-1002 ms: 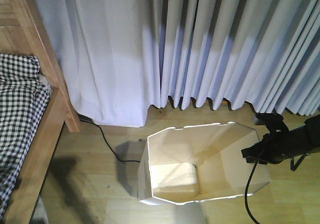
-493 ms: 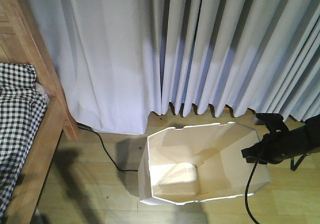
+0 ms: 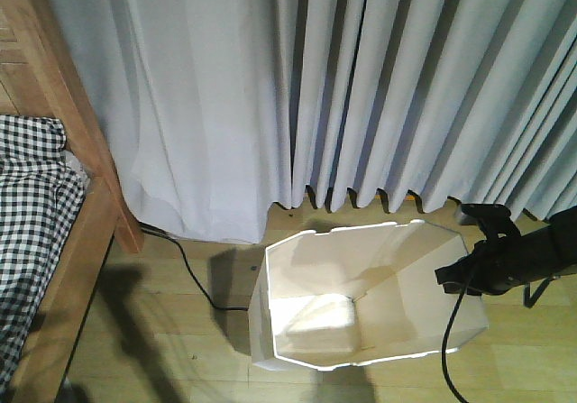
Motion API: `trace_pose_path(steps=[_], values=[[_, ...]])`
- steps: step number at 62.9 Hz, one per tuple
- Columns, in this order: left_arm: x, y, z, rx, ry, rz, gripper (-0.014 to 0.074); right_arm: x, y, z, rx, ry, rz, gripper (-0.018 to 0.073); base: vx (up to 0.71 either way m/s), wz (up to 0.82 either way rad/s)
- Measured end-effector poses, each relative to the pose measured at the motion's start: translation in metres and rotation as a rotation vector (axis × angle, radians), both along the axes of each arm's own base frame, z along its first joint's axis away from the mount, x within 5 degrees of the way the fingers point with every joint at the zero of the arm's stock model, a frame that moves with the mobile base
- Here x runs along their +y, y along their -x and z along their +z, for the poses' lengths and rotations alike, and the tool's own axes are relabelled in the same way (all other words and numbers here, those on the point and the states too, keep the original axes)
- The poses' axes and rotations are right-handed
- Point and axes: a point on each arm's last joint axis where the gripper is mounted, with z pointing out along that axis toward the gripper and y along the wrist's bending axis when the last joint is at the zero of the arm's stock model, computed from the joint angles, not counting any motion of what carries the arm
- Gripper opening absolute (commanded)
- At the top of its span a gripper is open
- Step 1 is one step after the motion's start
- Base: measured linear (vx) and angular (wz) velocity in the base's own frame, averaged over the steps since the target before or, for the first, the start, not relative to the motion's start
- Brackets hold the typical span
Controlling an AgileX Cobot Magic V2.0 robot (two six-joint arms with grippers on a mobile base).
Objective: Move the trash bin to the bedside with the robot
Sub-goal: 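Approach the bed's foot near the curtains with the bin held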
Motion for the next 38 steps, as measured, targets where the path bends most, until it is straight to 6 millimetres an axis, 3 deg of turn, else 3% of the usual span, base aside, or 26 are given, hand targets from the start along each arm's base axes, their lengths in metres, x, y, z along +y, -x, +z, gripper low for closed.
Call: trace_pose_path(steps=[38], values=[[0.0000,0.0000,0.0000,0.000,0.000,0.000,-0.0006,-0.0014,-0.0034,-0.0011,0.002,0.004,-0.024,-0.0005,0.00,0.00]])
